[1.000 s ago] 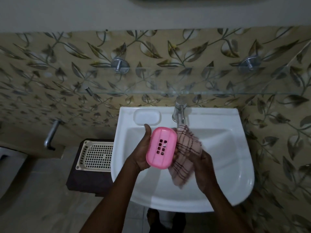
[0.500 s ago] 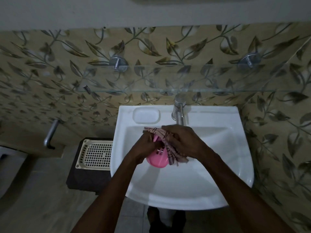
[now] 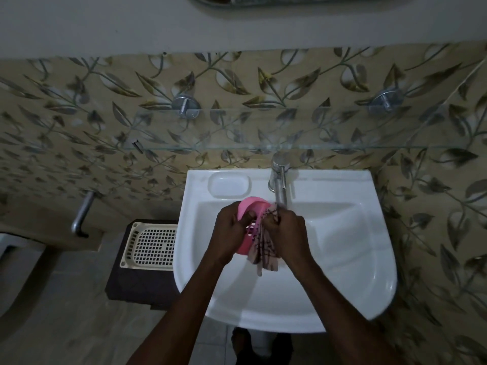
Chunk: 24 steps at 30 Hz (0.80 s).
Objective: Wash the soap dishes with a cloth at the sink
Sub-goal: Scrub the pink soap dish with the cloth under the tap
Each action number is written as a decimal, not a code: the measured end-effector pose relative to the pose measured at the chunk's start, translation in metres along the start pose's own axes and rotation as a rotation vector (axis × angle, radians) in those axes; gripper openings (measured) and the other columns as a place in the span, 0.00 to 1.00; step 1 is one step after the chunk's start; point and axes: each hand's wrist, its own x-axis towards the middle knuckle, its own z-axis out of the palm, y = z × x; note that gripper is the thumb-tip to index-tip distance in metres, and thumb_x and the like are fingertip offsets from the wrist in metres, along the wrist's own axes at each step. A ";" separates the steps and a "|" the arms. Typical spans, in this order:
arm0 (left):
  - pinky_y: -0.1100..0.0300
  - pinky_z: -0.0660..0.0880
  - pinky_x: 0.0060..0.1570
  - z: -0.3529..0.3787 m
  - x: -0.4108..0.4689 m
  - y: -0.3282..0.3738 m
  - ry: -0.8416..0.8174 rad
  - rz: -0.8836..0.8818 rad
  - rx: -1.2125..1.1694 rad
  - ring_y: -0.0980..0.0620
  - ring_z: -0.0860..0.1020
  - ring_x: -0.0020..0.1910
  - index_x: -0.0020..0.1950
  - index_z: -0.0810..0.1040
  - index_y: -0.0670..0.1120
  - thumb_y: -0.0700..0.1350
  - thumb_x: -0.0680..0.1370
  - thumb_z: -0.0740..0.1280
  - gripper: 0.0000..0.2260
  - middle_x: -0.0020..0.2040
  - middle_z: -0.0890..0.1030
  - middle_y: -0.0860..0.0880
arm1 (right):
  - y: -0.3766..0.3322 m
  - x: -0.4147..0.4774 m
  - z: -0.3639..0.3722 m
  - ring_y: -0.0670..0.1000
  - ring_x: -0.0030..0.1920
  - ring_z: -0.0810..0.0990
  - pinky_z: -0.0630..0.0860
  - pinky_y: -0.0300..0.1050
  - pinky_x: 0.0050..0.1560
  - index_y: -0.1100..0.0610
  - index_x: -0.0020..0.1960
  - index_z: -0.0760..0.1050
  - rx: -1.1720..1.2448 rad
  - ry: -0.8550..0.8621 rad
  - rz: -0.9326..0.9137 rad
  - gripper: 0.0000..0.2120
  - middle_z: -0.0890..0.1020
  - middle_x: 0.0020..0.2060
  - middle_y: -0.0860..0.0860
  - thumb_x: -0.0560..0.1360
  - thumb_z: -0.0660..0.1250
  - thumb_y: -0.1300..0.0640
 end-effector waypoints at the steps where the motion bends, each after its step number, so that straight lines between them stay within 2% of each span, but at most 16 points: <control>1: 0.61 0.81 0.41 0.001 0.000 -0.001 0.037 0.011 -0.019 0.52 0.85 0.44 0.52 0.83 0.56 0.42 0.80 0.67 0.09 0.46 0.87 0.52 | -0.001 -0.002 0.003 0.57 0.38 0.78 0.67 0.40 0.34 0.58 0.38 0.74 0.085 -0.014 0.070 0.09 0.78 0.31 0.52 0.73 0.66 0.55; 4: 0.55 0.82 0.48 0.010 -0.002 -0.005 0.170 0.031 -0.033 0.50 0.85 0.49 0.57 0.83 0.52 0.42 0.80 0.66 0.09 0.50 0.87 0.50 | 0.002 -0.012 0.019 0.56 0.39 0.81 0.73 0.43 0.37 0.61 0.41 0.81 0.179 -0.082 0.183 0.10 0.83 0.36 0.56 0.74 0.68 0.53; 7: 0.57 0.83 0.47 0.022 0.001 -0.007 0.325 0.025 -0.064 0.53 0.84 0.49 0.59 0.82 0.49 0.45 0.81 0.65 0.10 0.51 0.86 0.50 | 0.005 -0.023 0.035 0.56 0.37 0.83 0.76 0.45 0.34 0.60 0.38 0.80 0.447 -0.037 0.362 0.14 0.84 0.36 0.57 0.77 0.65 0.52; 9: 0.56 0.83 0.48 0.027 0.001 -0.010 0.420 -0.015 -0.138 0.51 0.84 0.49 0.61 0.80 0.46 0.47 0.81 0.65 0.11 0.52 0.85 0.47 | 0.006 -0.021 0.038 0.56 0.35 0.84 0.79 0.45 0.32 0.59 0.38 0.79 0.638 -0.023 0.507 0.16 0.85 0.35 0.57 0.77 0.64 0.50; 11: 0.55 0.82 0.50 0.028 -0.008 -0.013 0.445 -0.061 -0.206 0.49 0.83 0.51 0.63 0.79 0.46 0.47 0.81 0.66 0.12 0.54 0.84 0.46 | 0.005 -0.018 0.035 0.55 0.33 0.84 0.79 0.45 0.30 0.59 0.38 0.80 0.693 -0.084 0.571 0.15 0.85 0.35 0.57 0.76 0.65 0.50; 13: 0.55 0.82 0.47 0.026 -0.020 -0.017 0.338 -0.070 -0.194 0.48 0.83 0.52 0.64 0.77 0.47 0.51 0.78 0.69 0.16 0.55 0.83 0.46 | 0.007 -0.019 0.033 0.55 0.34 0.84 0.80 0.45 0.33 0.60 0.39 0.80 0.457 -0.078 0.462 0.14 0.85 0.35 0.56 0.75 0.66 0.50; 16: 0.59 0.79 0.38 0.004 -0.031 -0.008 0.069 -0.080 -0.171 0.47 0.84 0.44 0.58 0.81 0.45 0.66 0.66 0.74 0.31 0.48 0.86 0.44 | 0.009 -0.017 0.020 0.56 0.39 0.83 0.73 0.41 0.31 0.59 0.41 0.80 -0.003 0.052 0.130 0.12 0.84 0.36 0.55 0.74 0.67 0.50; 18: 0.54 0.81 0.42 -0.023 -0.027 0.002 -0.115 -0.179 -0.328 0.46 0.84 0.46 0.55 0.84 0.45 0.68 0.69 0.70 0.28 0.48 0.86 0.43 | 0.012 -0.010 0.013 0.58 0.42 0.83 0.75 0.43 0.37 0.59 0.46 0.79 -0.203 0.107 -0.052 0.10 0.84 0.41 0.56 0.74 0.66 0.52; 19: 0.53 0.81 0.44 -0.035 -0.021 0.009 -0.177 -0.240 -0.300 0.45 0.85 0.47 0.54 0.85 0.46 0.66 0.72 0.68 0.26 0.49 0.87 0.43 | 0.013 -0.007 0.011 0.58 0.42 0.83 0.75 0.44 0.40 0.59 0.49 0.78 -0.292 0.112 -0.131 0.11 0.83 0.43 0.57 0.74 0.65 0.52; 22: 0.58 0.77 0.41 -0.044 0.000 0.029 -0.297 -0.302 0.272 0.48 0.82 0.41 0.45 0.86 0.46 0.58 0.71 0.69 0.16 0.42 0.87 0.46 | 0.012 -0.003 0.012 0.57 0.43 0.83 0.73 0.42 0.41 0.59 0.56 0.77 -0.417 0.112 -0.331 0.13 0.82 0.49 0.56 0.76 0.62 0.53; 24: 0.58 0.75 0.42 -0.032 0.009 0.033 -0.357 -0.252 0.460 0.50 0.81 0.40 0.44 0.85 0.43 0.49 0.73 0.67 0.11 0.42 0.86 0.43 | 0.009 0.001 0.014 0.59 0.45 0.83 0.75 0.46 0.43 0.59 0.61 0.75 -0.453 0.102 -0.389 0.16 0.81 0.51 0.57 0.76 0.62 0.52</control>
